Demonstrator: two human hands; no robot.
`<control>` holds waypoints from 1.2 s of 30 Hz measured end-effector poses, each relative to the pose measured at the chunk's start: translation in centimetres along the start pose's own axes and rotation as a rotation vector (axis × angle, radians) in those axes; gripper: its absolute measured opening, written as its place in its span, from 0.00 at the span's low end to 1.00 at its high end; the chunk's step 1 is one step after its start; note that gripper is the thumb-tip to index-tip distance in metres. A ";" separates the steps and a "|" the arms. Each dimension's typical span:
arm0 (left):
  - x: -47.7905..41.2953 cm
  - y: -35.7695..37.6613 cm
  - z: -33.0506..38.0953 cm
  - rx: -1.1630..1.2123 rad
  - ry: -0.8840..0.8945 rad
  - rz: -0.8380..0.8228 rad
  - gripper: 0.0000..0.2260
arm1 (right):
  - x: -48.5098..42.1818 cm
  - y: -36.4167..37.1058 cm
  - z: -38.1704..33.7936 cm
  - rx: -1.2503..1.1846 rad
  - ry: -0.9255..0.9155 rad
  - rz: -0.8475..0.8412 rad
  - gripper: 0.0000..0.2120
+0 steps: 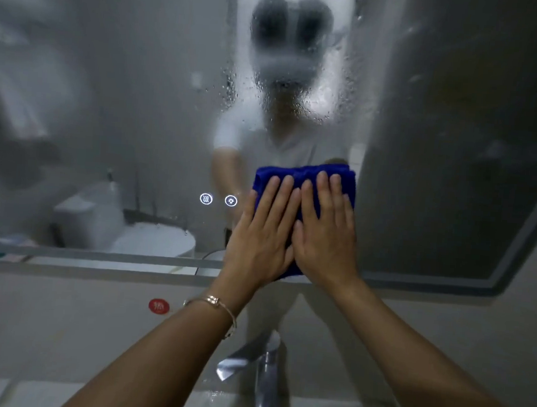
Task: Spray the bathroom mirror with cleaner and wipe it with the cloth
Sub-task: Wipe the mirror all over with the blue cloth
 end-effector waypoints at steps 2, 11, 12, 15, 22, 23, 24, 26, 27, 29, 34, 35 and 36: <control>2.4 0.6 -0.8 -0.011 0.008 -0.025 0.27 | 1.8 1.1 -1.2 0.009 -0.016 -0.046 0.32; 8.7 2.0 -1.8 -0.003 0.062 -0.097 0.32 | 7.3 3.2 -4.9 0.050 0.067 -0.120 0.36; 9.0 2.2 -1.8 -0.003 0.066 -0.102 0.33 | 7.6 3.2 -4.9 0.052 0.074 -0.133 0.36; 9.0 2.2 -1.6 -0.015 0.069 -0.107 0.34 | 7.9 3.3 -4.9 0.037 0.065 -0.151 0.36; 9.2 2.8 -0.3 -0.076 -0.019 -0.081 0.39 | 8.4 3.4 -4.0 -0.037 0.033 -0.172 0.35; 9.1 2.9 0.0 -0.086 -0.038 -0.073 0.39 | 8.4 3.2 -3.8 -0.041 0.005 -0.172 0.35; 9.0 3.0 0.3 -0.088 -0.056 -0.069 0.37 | 8.4 3.0 -3.5 -0.048 -0.021 -0.171 0.35; 8.8 3.5 1.2 -0.081 -0.064 -0.074 0.34 | 8.8 2.7 -2.7 -0.077 -0.046 -0.173 0.35; 8.7 3.8 1.9 -0.083 -0.050 -0.077 0.31 | 9.1 2.6 -2.0 -0.092 -0.041 -0.175 0.35; 8.1 4.6 3.7 -0.080 -0.018 -0.073 0.29 | 10.0 2.2 0.1 -0.103 -0.020 -0.175 0.35; 6.6 6.5 10.0 -0.033 0.005 -0.032 0.31 | 12.7 0.6 6.5 -0.073 -0.043 -0.155 0.35; 6.0 6.9 11.5 -0.019 -0.005 -0.019 0.31 | 13.1 0.2 8.1 -0.065 -0.041 -0.145 0.35; 5.4 7.2 13.0 0.001 -0.013 -0.008 0.31 | 13.5 -0.2 9.7 -0.055 -0.034 -0.135 0.35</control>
Point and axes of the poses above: each hand's wrist, its own x-axis away from the middle knuckle, its own y-axis out of the palm, z = x × y, the point moved 6 cm from there along -x, towards the middle knuckle, and after that the axes turned 6 degrees about z, right-handed, at the moved point
